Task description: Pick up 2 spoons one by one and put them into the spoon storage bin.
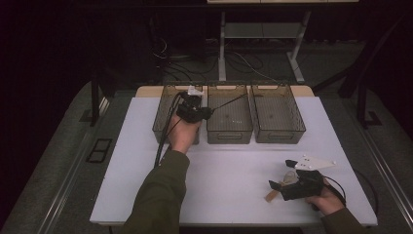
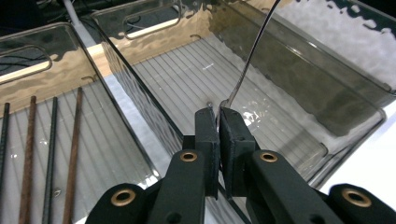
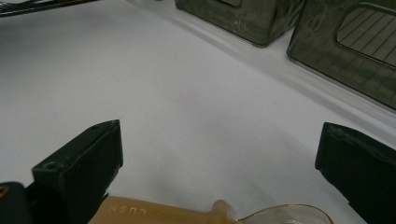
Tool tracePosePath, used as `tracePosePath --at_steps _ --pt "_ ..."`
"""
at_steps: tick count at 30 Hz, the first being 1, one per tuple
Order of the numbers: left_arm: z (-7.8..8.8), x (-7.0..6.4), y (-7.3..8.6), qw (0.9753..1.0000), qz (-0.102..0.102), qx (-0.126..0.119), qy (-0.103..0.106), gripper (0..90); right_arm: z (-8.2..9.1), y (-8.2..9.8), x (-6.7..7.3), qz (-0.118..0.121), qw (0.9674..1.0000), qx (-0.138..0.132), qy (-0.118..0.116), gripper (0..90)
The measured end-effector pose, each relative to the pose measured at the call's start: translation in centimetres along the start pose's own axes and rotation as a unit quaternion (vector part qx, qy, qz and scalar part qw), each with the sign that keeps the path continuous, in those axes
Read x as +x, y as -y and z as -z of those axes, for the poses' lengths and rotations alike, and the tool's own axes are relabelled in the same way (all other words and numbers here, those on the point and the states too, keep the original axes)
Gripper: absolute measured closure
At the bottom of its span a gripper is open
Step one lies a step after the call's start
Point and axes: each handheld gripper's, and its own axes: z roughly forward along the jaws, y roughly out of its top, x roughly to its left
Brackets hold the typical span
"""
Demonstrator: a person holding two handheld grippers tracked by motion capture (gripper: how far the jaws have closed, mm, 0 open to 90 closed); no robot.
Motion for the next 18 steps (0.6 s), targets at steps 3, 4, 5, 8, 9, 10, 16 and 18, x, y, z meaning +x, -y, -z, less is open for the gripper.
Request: tracePosePath --at_steps 3,4,5,8,9,10,16,18 --pt "-0.7 -0.2 0.0 0.9999 -0.003 0.011 -0.003 85.9 0.0 0.0 0.0 -0.001 1.0 0.0 -0.001 1.1" --pt "-0.9 -0.2 0.1 0.9999 -0.002 0.013 -0.001 85.9 0.0 0.0 0.0 -0.001 1.0 0.0 -0.002 1.1" --pt "-1.0 -0.3 0.1 0.9999 -0.001 0.015 -0.003 85.9 0.0 0.0 0.0 -0.001 1.0 -0.001 -0.001 1.1" --pt "-1.5 -0.5 0.2 0.9997 -0.001 0.025 -0.007 85.9 0.0 0.0 0.0 0.0 1.0 -0.001 -0.002 1.1" --pt "-1.7 -0.7 0.3 0.9996 0.001 0.027 -0.006 85.8 0.0 0.0 0.0 0.0 1.0 -0.001 -0.002 1.1" --pt "-1.8 -0.8 0.3 0.9997 0.004 0.025 -0.006 85.9 0.0 0.0 0.0 0.001 1.0 -0.001 -0.002 1.1" --pt "-2.3 -1.2 0.4 0.9994 -0.001 0.033 -0.008 85.4 0.1 0.0 0.1 0.001 1.0 -0.001 -0.004 1.1" --pt "-2.3 -1.1 0.5 0.9994 0.002 0.033 -0.007 82.0 0.1 0.0 0.1 0.002 1.0 -0.001 -0.003 1.1"
